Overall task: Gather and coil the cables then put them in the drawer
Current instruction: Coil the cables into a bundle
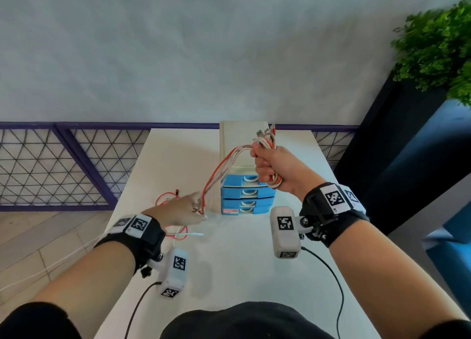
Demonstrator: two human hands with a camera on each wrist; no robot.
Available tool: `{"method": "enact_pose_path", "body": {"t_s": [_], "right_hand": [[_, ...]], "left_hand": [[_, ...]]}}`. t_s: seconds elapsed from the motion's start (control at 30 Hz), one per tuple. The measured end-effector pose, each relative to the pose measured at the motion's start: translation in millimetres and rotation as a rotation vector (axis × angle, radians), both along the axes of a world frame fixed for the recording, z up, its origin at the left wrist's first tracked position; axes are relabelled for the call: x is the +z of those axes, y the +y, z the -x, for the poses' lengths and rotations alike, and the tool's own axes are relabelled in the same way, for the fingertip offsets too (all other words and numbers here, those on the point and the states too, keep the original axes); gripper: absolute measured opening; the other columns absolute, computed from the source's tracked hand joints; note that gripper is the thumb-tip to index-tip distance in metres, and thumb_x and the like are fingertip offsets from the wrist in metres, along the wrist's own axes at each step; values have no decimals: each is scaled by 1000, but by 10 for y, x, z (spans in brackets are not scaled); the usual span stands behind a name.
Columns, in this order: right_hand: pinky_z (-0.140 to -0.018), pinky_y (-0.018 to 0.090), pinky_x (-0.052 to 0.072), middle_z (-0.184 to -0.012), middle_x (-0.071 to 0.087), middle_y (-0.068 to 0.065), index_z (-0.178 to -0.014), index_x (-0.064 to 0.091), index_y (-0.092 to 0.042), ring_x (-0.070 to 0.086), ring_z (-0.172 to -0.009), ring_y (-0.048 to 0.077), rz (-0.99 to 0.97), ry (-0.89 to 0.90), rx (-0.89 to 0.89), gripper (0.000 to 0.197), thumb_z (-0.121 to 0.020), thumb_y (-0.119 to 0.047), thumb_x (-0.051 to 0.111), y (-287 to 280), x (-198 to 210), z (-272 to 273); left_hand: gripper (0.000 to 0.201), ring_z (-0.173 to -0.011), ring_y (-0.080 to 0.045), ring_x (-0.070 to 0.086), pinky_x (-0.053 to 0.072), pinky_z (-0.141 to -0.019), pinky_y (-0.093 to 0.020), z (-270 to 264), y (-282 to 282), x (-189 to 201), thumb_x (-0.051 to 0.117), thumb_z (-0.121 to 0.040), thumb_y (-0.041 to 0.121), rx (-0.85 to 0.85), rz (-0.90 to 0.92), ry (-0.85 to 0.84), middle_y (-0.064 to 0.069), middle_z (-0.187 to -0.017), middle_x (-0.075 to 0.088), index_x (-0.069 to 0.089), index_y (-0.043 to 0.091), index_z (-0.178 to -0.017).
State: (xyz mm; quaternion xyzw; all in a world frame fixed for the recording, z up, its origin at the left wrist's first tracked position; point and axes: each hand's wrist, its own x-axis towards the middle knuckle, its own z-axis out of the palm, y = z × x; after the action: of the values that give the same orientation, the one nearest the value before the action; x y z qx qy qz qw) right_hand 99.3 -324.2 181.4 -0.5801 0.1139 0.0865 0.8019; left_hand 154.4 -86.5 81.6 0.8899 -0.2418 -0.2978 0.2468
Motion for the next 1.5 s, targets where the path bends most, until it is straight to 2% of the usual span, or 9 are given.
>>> {"method": "enact_pose_path", "body": {"t_s": [0.1, 0.23, 0.37, 0.53, 0.7, 0.93, 1.07, 1.3, 1.5], "right_hand": [[-35, 18, 37, -46, 40, -7, -79, 49, -11, 35, -33, 4, 55, 11, 137, 24, -99, -22, 46, 20, -36, 33], [-37, 18, 38, -49, 40, -5, -80, 48, -11, 36, -35, 5, 63, 14, 266, 23, -100, -22, 44, 75, -60, 73], [-38, 18, 39, -51, 41, -5, -83, 50, -9, 37, -35, 4, 9, -32, 276, 23, -101, -22, 42, 84, -37, 45], [-44, 21, 44, -53, 42, -5, -83, 52, -10, 42, -40, 7, 129, -83, 104, 24, -100, -25, 45, -87, -89, 13], [-47, 25, 46, -58, 43, -1, -86, 55, -10, 47, -42, 9, 307, -93, -64, 28, -97, -35, 49, -20, -260, -67], [-71, 39, 50, -63, 54, 8, -84, 58, -11, 57, -61, 21, 432, -79, -15, 66, -70, -76, 56, 163, -277, -157], [-50, 27, 43, -54, 44, 7, -63, 50, -15, 46, -46, 18, 376, -23, 57, 46, -71, -54, 74, 219, -306, -157], [-68, 35, 47, -72, 58, 8, -70, 56, -14, 55, -62, 19, 459, 0, -77, 26, -89, -31, 60, 215, -336, -211], [-58, 31, 56, -67, 52, 3, -81, 50, -14, 57, -59, 15, -8, 5, -207, 20, -94, -27, 57, 116, -215, -233]], "left_hand": [[28, -94, -10, 55, 43, -76, -22, -88, -152, 356, 54, -85, 8, 165, 342, 118, 7, -106, 60, 55, 18, -111], [43, -103, -12, 60, 36, -97, -31, -133, -370, 673, 23, -101, 36, 324, 726, 352, 2, -103, 67, 62, 19, -98], [82, -77, -21, 69, 51, -74, -22, 10, -489, 600, 3, -93, 57, 125, 690, 552, -11, -73, 69, 65, 5, -81], [65, -45, -14, 30, 45, -68, -24, 54, -431, 534, 10, -91, 61, 146, 813, 747, 4, -50, 28, 45, 13, -64], [39, -47, -10, 31, 42, -51, -17, 199, -657, 679, 23, -100, 39, 176, 711, 350, 4, -58, 30, 41, 17, -73], [34, -81, -26, 58, 47, -74, -38, 448, -930, 634, 25, -100, 40, 123, 250, -400, -3, -89, 62, 48, 17, -109], [29, -74, -27, 57, 44, -62, -38, 532, -1044, 655, 34, -97, 22, 38, -11, -546, -9, -93, 63, 42, 13, -123], [29, -70, -31, 60, 49, -64, -44, 501, -1000, 779, 31, -99, 27, -60, -15, -473, -12, -80, 61, 48, 7, -110], [56, -54, -12, 56, 44, -66, -24, 442, -858, 762, 26, -96, 52, -123, 238, 26, 1, -53, 60, 55, 14, -67]]}}
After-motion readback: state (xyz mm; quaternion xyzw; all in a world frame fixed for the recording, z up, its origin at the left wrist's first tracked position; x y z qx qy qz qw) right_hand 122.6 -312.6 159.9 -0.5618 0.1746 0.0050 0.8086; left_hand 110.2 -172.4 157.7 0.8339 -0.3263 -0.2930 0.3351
